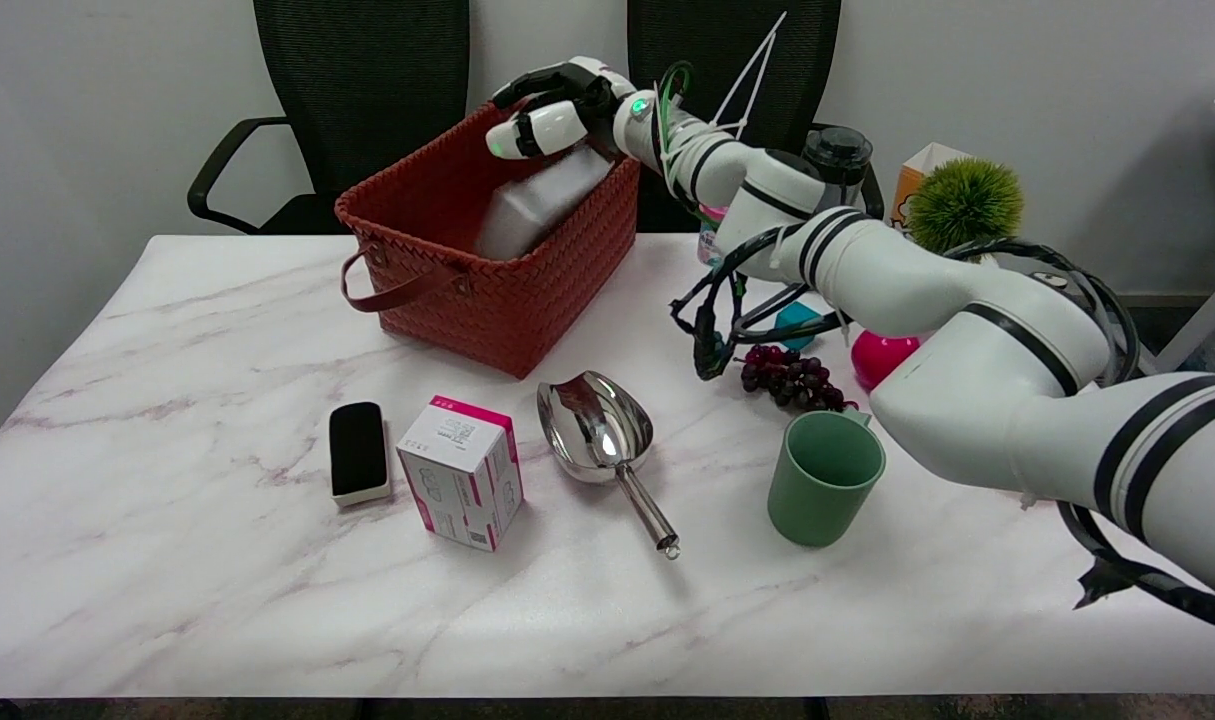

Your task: Place the white book into the brown storage basket.

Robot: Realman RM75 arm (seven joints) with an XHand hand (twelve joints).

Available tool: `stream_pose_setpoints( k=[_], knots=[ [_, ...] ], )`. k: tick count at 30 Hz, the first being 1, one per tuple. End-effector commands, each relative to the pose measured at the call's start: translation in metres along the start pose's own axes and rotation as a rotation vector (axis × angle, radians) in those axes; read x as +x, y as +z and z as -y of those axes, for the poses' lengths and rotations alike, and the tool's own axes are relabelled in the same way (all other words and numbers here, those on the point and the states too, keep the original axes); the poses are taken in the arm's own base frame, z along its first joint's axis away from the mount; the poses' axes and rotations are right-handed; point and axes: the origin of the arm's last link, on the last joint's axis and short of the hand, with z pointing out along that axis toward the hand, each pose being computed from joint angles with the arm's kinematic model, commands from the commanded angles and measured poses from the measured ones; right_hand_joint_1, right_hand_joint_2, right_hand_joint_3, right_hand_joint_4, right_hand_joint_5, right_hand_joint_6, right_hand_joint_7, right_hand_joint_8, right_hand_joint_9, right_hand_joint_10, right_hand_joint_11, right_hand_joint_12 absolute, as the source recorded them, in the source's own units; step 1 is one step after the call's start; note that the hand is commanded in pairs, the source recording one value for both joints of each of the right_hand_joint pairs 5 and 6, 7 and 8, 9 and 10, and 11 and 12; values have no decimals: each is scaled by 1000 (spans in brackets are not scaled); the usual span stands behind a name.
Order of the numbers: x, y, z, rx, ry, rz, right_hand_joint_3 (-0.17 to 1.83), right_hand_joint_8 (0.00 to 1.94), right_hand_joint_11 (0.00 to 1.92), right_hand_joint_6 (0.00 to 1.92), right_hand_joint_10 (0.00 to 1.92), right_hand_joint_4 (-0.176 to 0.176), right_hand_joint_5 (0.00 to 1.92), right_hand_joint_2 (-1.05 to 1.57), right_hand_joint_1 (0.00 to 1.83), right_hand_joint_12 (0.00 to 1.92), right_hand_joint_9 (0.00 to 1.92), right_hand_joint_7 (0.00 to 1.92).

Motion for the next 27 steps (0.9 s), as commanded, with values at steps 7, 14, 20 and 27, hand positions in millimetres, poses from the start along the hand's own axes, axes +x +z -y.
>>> stream_pose_setpoints(
  k=[7,14,20,27],
  knots=[
    [20,-7,9,64,-8,-18,1046,854,294,621,368,0,621,134,1206,294,368,854],
    [99,-58,46,232,-95,-168,862,910,391,619,470,0,619,276,1202,391,470,910],
    [148,-132,55,280,-169,-299,837,931,417,637,501,0,637,329,1202,417,501,931],
    [161,-214,-1,206,-145,-381,870,951,436,692,538,0,692,469,1174,436,538,951]
  ],
)
